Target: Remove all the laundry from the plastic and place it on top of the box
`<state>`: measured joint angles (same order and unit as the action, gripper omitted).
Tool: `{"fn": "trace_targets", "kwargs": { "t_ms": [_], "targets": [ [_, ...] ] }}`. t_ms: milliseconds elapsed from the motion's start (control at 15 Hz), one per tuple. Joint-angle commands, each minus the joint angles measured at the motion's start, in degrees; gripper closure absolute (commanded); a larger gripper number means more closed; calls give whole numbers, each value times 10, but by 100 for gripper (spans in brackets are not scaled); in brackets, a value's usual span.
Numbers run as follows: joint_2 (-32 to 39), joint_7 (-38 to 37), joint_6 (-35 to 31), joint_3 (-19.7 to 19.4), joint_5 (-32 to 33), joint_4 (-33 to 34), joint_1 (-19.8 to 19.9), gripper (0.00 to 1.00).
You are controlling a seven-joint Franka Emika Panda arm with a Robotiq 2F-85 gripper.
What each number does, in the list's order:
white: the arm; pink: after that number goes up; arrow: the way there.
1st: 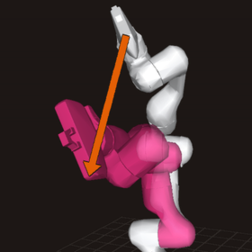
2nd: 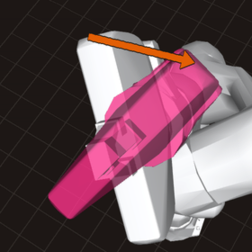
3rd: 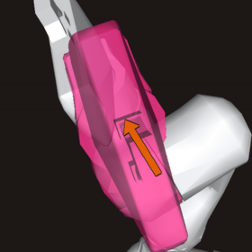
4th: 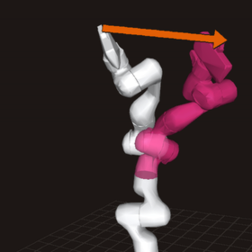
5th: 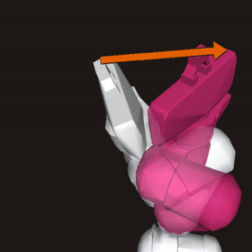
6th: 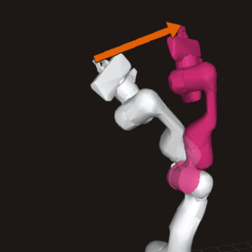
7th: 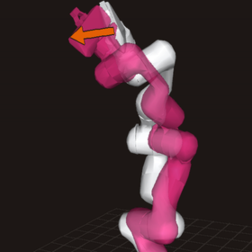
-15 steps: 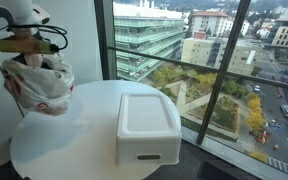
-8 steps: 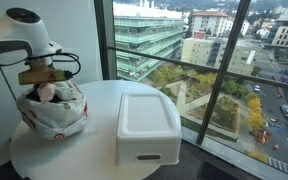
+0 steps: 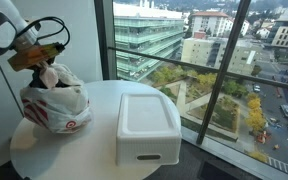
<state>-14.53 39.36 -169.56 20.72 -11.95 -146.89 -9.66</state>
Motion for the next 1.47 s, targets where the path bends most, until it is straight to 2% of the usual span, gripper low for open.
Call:
{"fn": "trace_targets", "kwargs": {
  "t_ms": [0, 133, 267, 333, 467, 733, 933, 1133, 1267, 1400],
  "targets": [
    [-131, -128, 15, -7, 145, -24, 7, 89],
    [-176, -201, 17, 0, 206, -23, 18, 89],
    [-216, -265, 21, 6, 237, -20, 30, 89],
    [-227, -290, 13, 15, 256, -18, 46, 89],
    [-237, -341, -24, 48, 302, -25, 105, 89],
    [-247, -454, -74, 181, 381, -56, 273, 89],
    [-242, -500, -77, 284, 387, -68, 352, 89],
    [-258, -523, -68, 339, 379, -62, 392, 89],
    [-284, -529, -64, 346, 378, -59, 403, 89],
    [-325, -511, -59, 330, 352, -57, 398, 89]
  ]
}}
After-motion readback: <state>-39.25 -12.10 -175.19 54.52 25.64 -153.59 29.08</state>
